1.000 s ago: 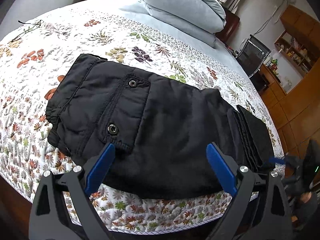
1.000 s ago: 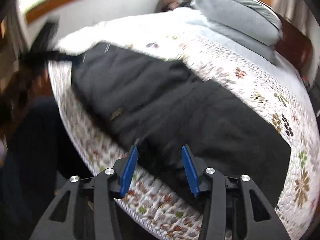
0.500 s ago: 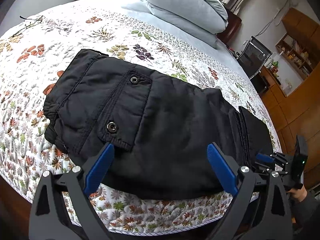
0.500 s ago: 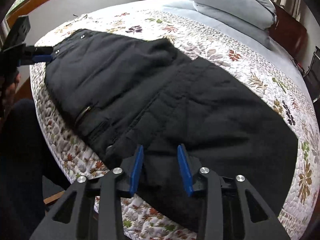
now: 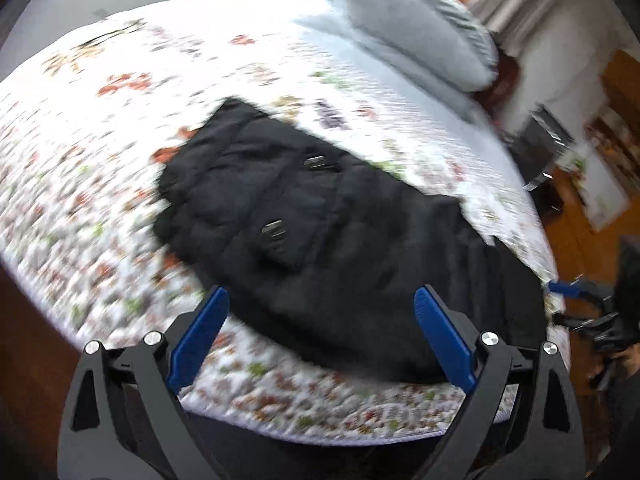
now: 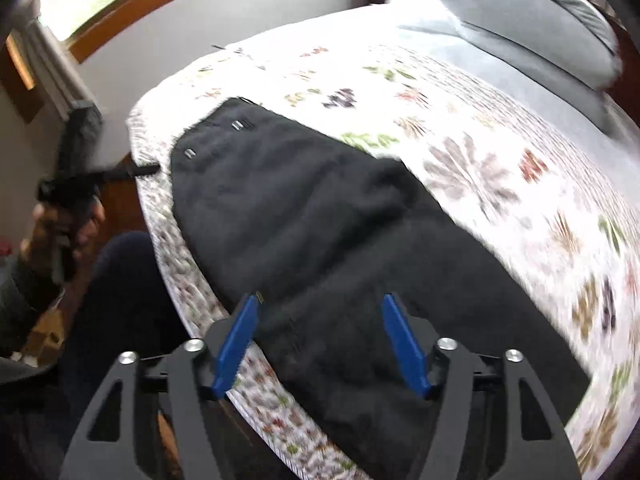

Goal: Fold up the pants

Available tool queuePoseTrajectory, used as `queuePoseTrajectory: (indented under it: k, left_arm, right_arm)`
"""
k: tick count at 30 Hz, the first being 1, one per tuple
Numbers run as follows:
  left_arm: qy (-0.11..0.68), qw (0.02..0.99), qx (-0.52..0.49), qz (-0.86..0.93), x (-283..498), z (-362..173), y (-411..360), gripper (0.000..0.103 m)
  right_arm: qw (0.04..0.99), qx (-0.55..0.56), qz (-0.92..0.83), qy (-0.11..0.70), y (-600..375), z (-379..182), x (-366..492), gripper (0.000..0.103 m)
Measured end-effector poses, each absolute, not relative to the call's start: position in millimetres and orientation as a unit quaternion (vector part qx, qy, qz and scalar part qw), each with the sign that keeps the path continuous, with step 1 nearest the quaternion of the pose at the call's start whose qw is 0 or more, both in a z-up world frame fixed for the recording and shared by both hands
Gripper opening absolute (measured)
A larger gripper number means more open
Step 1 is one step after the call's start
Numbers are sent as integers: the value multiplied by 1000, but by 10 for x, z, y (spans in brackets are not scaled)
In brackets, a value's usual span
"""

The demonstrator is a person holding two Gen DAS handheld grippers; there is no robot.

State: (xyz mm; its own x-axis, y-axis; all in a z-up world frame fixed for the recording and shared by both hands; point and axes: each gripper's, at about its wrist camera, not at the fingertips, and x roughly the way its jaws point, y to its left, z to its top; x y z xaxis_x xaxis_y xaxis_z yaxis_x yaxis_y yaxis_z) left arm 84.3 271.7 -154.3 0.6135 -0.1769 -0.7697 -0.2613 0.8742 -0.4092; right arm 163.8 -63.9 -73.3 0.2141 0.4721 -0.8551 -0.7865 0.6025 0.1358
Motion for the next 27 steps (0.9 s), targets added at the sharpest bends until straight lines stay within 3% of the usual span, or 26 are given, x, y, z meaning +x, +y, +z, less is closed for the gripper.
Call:
queuePoseTrajectory:
  k: [1,9,16,27]
  left_arm:
    - [444,857,-256,44,810,-1570,2752,94]
    - [451,833,-311,83,768,-1764,3006,94]
    - [454,825,-315,116,904,-1870,3106,94]
    - [448,830,-313,111,1045,-1933,3105,94]
  right_arm:
    - [749,-168,429,477,-517,-670,1717,80]
    - [666,-200,522,494,886,-422,2451,81]
    - [619,-203,544,529,1902,-670,3073,81]
    - [549,-254,571,555,2911,-1151,3312,81]
